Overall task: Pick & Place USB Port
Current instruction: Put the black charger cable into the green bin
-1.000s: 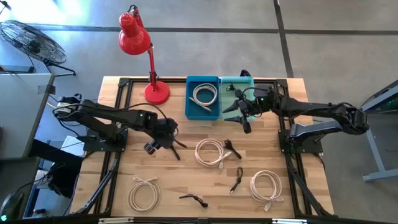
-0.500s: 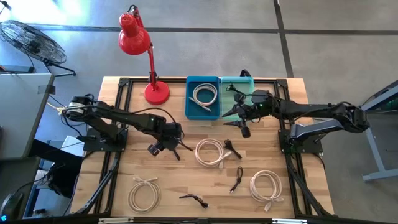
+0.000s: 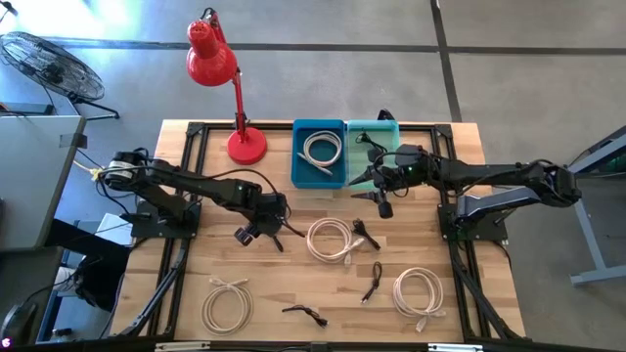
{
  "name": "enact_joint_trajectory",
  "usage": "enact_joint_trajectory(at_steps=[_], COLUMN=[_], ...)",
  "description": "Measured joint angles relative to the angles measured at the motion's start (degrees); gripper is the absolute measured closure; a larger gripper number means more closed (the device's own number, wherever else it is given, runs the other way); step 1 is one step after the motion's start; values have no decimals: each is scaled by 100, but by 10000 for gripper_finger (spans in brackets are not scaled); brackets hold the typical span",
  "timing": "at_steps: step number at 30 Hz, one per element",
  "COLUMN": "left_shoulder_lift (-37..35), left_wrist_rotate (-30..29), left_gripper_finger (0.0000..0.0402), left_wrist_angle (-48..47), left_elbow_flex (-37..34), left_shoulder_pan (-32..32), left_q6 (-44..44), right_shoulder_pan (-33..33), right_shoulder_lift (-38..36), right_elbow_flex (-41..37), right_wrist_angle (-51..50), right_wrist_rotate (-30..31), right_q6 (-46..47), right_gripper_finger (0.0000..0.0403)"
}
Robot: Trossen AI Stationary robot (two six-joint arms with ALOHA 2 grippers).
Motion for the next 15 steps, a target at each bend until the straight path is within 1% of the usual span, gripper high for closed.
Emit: enact_joint_trajectory(at_steps=[7, 15], left_shoulder_lift=[160, 664], left_wrist_rotate=[38, 117], left_gripper_finger=[204, 204], left_wrist_angle=[-10, 11], left_elbow_flex=[-4, -2], left_shoulder_pan=[0, 0], left_q6=[-9, -10], right_shoulder_pan=[0, 0], right_shoulder_lift=[0, -2], right_elbow_flex=[0, 0], right_wrist_angle=[-9, -133], right_wrist_rotate=[0, 0], right_q6=[0, -2], right_gripper_finger=[251, 251])
